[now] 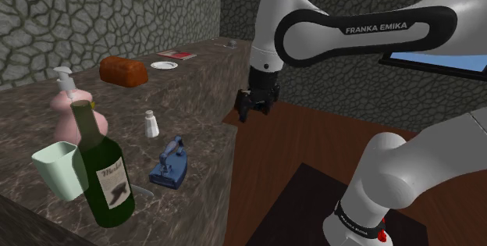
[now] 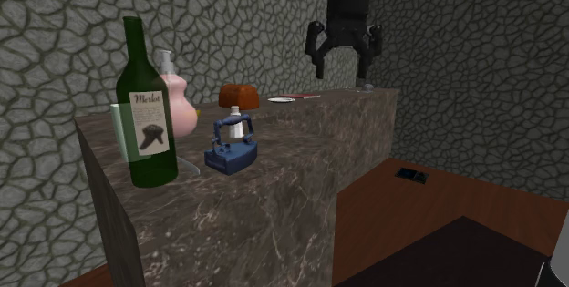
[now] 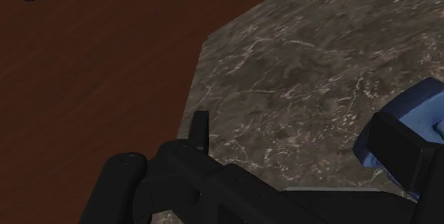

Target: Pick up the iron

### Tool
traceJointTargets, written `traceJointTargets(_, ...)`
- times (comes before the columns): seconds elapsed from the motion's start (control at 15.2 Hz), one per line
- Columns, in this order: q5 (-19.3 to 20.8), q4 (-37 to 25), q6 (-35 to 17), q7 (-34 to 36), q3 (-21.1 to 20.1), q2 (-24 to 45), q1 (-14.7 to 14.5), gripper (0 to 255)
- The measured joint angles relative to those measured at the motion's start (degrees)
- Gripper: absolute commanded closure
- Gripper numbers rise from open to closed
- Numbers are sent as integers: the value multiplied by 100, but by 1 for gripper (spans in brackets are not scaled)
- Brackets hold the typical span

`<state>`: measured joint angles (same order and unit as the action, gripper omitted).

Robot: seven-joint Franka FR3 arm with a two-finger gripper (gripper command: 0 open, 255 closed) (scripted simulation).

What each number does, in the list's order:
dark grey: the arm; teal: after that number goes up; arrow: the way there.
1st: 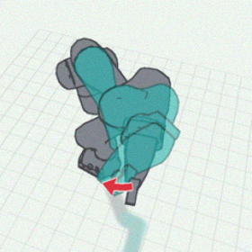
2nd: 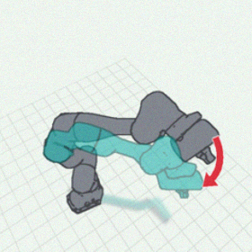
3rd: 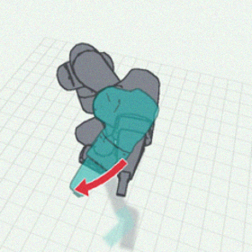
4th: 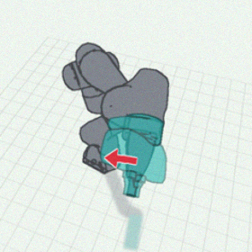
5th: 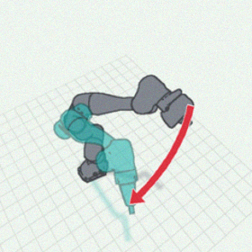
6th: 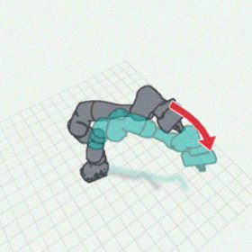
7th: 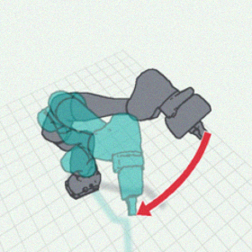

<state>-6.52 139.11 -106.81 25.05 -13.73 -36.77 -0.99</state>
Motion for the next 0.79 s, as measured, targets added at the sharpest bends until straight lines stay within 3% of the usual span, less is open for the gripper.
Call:
traceJointTargets(0.46, -353, -309, -854, 1565, -893, 966, 54, 0)
traceJointTargets(0.79, -209, -928, -1390, 2742, -1496, 1975, 230, 0)
